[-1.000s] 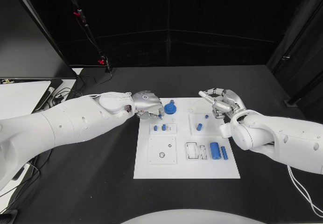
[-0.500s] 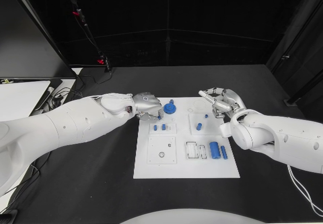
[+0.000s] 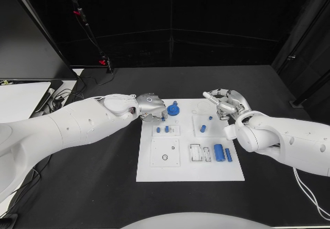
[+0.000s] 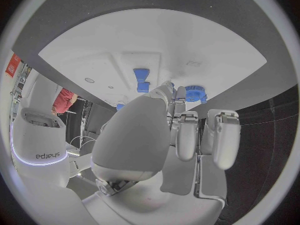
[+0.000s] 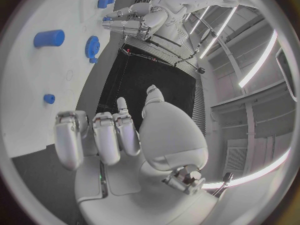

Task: Assemble the parts on the task board

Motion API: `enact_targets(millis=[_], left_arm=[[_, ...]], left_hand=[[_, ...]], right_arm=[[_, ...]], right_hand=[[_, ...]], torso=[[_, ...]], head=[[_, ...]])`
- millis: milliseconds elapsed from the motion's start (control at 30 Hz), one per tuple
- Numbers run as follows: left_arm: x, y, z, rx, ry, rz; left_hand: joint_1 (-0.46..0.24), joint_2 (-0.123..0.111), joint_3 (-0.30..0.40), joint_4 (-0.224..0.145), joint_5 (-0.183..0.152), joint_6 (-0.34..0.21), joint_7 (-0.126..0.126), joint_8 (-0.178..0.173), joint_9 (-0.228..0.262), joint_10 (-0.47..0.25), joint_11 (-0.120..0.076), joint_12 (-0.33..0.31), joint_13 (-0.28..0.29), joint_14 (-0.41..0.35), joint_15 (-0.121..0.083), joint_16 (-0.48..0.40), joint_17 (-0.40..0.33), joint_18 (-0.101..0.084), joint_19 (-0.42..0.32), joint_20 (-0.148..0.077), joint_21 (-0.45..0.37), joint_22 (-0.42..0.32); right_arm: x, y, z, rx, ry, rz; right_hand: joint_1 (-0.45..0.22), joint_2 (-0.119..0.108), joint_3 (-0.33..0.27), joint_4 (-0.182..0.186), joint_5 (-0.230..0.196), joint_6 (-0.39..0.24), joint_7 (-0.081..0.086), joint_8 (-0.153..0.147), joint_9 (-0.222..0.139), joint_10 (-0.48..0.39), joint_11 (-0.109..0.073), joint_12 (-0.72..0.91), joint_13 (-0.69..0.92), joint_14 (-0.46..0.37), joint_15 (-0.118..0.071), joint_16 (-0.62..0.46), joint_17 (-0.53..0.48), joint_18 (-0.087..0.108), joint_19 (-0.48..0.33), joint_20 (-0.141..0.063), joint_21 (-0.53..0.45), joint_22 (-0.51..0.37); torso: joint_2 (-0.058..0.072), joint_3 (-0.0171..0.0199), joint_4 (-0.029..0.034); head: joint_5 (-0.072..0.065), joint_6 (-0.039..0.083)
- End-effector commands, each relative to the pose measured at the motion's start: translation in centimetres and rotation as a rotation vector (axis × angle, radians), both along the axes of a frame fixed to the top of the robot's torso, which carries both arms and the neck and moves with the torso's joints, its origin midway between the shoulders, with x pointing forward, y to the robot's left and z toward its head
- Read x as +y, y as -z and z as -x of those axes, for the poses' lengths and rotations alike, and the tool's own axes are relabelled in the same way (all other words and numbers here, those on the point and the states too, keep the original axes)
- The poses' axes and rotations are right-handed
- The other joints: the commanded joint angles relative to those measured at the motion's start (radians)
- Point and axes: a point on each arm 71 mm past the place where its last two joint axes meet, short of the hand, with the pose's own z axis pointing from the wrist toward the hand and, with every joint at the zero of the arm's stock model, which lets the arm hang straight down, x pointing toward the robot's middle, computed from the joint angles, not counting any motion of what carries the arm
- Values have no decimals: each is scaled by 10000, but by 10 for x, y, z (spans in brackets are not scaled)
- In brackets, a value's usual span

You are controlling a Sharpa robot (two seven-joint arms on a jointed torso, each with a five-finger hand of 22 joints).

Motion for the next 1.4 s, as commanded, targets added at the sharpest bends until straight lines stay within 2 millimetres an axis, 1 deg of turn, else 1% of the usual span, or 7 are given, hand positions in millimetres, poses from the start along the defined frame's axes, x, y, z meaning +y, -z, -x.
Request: enact_targets(millis=[33, 200, 300, 567, 833, 1033, 1400], left_arm=[[-2, 2, 0, 132, 69, -138], [-3, 3, -1, 207, 79, -224], [-4, 3, -2, 238, 93, -253], [-6, 5, -1, 394, 134, -359], [-9, 7, 0, 569, 231, -446], [-11, 8, 1, 575, 335, -429], [-11, 9, 1, 637, 349, -473]], left_hand=[[-67, 64, 50, 16, 41, 45, 128, 32, 5, -14, 51, -55, -9, 1050, 89, 53, 2634, -146, 1043, -99, 31, 2634], [-65, 64, 53, 15, 41, 44, 128, 31, 4, -15, 52, -59, -9, 1050, 92, 53, 2634, -146, 1043, -99, 31, 2634], [-65, 64, 53, 15, 41, 44, 128, 31, 4, -15, 52, -59, -9, 1050, 92, 53, 2634, -146, 1043, -99, 31, 2634], [-74, 67, 57, 22, 41, 37, 135, 24, 2, -20, 59, -72, -8, 1050, 102, 53, 2634, -146, 1043, -98, 31, 2634], [-94, 78, 61, 31, 40, 42, 152, 23, 2, -1, 75, -78, -3, 1045, 121, 51, 2621, -146, 1043, -97, 31, 2634], [-105, 83, 63, 32, 41, 44, 159, 22, 2, 7, 82, -83, -2, 1046, 133, 51, 2625, -146, 1043, -96, 31, 2634], [-76, 37, 63, -1, 39, 52, 169, 19, 2, 48, 90, -93, 3, 1050, 166, 53, 2634, -146, 1043, -93, 31, 2634]], right_arm=[[2, -1, 0, 11, -96, -48], [2, -1, 0, 23, -101, -50], [2, -1, 0, 17, -98, -49], [3, -1, 0, 6, -102, -51], [2, -1, 0, 8, -80, -42], [3, -1, 0, 7, -92, -47], [2, -1, 0, 5, -73, -39]], right_hand=[[35, 94, 21, 31, 49, 41, 547, -59, -12, 1059, 81, 33, 2633, 1057, 39, 25, 2633, 116, 514, 45, -75, 2353], [35, 94, 21, 31, 49, 41, 547, -59, -12, 1059, 81, 33, 2633, 1057, 39, 25, 2633, 116, 514, 45, -75, 2353], [34, 94, 20, 32, 49, 41, 547, -60, -14, 1059, 81, 33, 2633, 1057, 39, 25, 2633, 114, 518, 45, -71, 2355], [34, 94, 20, 32, 49, 41, 547, -60, -14, 1059, 81, 33, 2633, 1057, 39, 25, 2633, 114, 518, 45, -71, 2355], [32, 95, 18, 34, 44, 43, 548, -64, -18, 1059, 82, 33, 2633, 1057, 40, 25, 2633, 115, 514, 45, -74, 2353], [32, 95, 18, 34, 44, 43, 548, -64, -18, 1059, 82, 33, 2633, 1057, 40, 25, 2633, 115, 514, 45, -74, 2353], [33, 95, 18, 33, 43, 44, 548, -65, -19, 1059, 82, 33, 2633, 1057, 40, 25, 2633, 115, 514, 45, -74, 2353]], torso=[[7, -2, 11], [0, 1, -2], [-3, 1, 10], [-2, -4, -2], [-4, 6, 11], [-11, -2, -9], [4, 2, 13]], head=[[20, 4], [1, -22], [9, -53], [6, -66], [1, -90], [-6, -66], [-55, -54]])
